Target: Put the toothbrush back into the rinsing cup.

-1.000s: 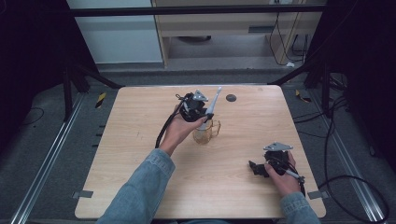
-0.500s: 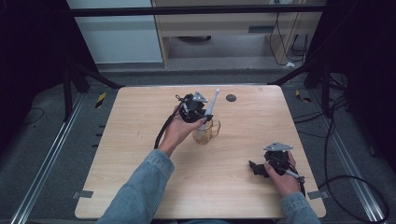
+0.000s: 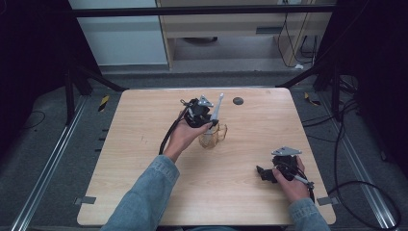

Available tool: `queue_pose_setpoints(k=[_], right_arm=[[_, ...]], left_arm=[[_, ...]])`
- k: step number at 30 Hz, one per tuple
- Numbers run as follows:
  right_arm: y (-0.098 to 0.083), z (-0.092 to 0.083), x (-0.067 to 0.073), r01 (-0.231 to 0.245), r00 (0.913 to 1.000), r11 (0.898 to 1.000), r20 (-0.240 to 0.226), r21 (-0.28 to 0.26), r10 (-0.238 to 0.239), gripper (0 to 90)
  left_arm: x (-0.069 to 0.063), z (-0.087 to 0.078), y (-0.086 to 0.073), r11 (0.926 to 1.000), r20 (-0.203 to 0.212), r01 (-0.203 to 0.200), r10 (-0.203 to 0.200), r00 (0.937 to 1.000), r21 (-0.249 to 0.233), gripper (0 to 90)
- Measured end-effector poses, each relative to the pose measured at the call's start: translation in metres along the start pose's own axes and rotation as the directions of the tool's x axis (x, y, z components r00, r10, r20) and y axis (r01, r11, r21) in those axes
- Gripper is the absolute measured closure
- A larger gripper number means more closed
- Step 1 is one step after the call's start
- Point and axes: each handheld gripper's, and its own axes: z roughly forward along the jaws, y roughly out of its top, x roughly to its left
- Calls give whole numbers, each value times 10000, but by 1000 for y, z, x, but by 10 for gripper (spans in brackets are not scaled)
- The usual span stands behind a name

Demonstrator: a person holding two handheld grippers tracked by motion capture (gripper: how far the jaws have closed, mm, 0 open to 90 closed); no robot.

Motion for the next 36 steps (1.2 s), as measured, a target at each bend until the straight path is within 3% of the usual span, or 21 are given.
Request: queue_pose_setpoints(k=[14, 36], right_arm=[[0, 0, 0, -21, 10000, 10000, 11, 14, 21, 3], [0, 0, 0, -28, 10000, 10000, 11, 18, 28, 4]], left_arm=[[2, 2, 0, 9998, -39, 177, -177, 9998, -80, 659], [-2, 6, 3, 9999, 3, 114, -114, 9999, -92, 652]])
